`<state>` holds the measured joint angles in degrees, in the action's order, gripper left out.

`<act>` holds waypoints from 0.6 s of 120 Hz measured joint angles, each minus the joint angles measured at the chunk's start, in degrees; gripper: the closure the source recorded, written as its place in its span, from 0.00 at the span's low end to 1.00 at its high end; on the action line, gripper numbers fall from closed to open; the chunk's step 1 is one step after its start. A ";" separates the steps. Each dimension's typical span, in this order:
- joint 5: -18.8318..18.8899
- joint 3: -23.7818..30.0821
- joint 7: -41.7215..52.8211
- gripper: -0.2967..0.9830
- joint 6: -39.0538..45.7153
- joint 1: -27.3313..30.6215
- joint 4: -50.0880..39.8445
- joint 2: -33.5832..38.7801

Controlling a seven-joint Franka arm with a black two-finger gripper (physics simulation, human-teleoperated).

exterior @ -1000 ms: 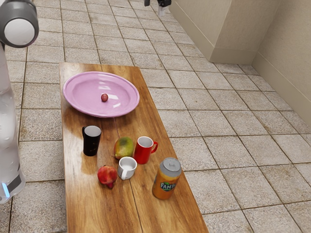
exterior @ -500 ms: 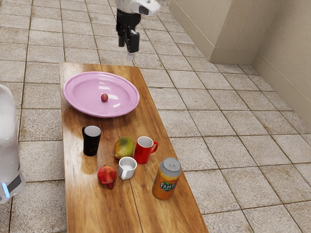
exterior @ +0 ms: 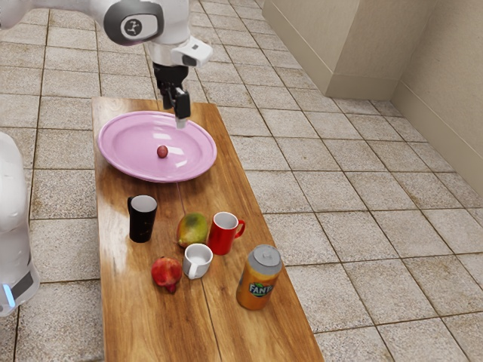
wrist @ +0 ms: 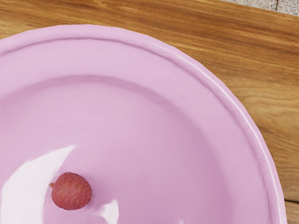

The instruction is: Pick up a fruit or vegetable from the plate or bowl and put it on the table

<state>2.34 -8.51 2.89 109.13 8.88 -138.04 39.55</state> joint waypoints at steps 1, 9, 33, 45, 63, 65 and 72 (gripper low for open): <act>0.03 -0.18 0.02 0.25 0.16 0.01 -0.19 -0.01; 0.26 -1.06 0.16 0.25 1.14 0.08 -1.20 -0.08; 2.62 -5.18 0.60 0.25 0.37 -1.08 -2.36 -2.72; 3.23 -5.35 0.78 0.25 -1.52 -1.79 -2.35 -3.11; 3.58 -5.38 0.99 0.25 -3.50 -1.87 -2.28 -5.31; 3.60 -5.38 1.01 0.25 -3.70 -1.90 -2.28 -5.55; 3.64 -5.34 1.06 0.25 -4.73 -2.01 -2.27 -6.01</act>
<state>5.98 -13.85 3.95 104.40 6.87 -140.30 33.54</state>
